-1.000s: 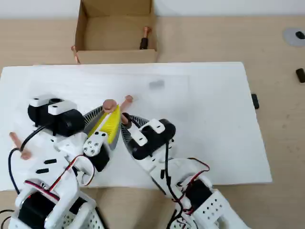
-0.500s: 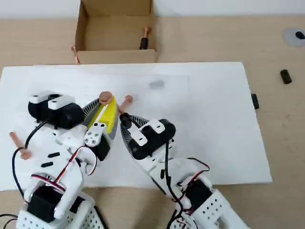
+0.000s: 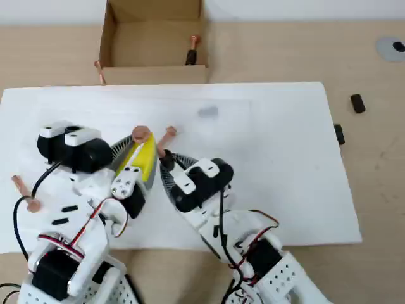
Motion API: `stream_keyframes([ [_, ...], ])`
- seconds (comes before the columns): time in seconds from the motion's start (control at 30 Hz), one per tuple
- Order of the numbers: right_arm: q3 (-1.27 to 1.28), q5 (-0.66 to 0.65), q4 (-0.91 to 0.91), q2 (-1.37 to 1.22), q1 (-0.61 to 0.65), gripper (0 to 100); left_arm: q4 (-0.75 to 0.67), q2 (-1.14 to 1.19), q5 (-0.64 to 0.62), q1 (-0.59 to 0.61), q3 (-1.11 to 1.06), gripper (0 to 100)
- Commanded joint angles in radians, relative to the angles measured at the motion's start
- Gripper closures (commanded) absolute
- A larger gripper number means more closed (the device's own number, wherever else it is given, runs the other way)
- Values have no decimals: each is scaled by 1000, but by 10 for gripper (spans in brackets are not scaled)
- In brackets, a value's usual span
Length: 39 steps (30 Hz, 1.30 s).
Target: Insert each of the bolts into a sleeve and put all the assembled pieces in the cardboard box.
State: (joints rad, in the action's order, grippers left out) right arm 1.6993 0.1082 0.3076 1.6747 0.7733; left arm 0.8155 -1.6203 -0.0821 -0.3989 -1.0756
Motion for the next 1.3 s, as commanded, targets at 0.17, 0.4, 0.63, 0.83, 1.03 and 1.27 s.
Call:
stream_keyframes([
  [0.17,2,8,2,19,8,989,6,-2,-11,-11,54,993],
  [0.4,2,8,2,21,8,989,5,-2,-38,-23,52,993],
  [0.63,2,8,2,21,8,989,-51,-4,-35,-26,0,993],
  [0.83,2,8,2,21,8,989,-52,-2,-34,-26,-3,993],
  [1.03,2,8,2,19,8,989,-48,-4,-32,-26,-34,992],
  [1.27,2,8,2,19,8,989,-43,-2,-14,-26,-37,992],
])
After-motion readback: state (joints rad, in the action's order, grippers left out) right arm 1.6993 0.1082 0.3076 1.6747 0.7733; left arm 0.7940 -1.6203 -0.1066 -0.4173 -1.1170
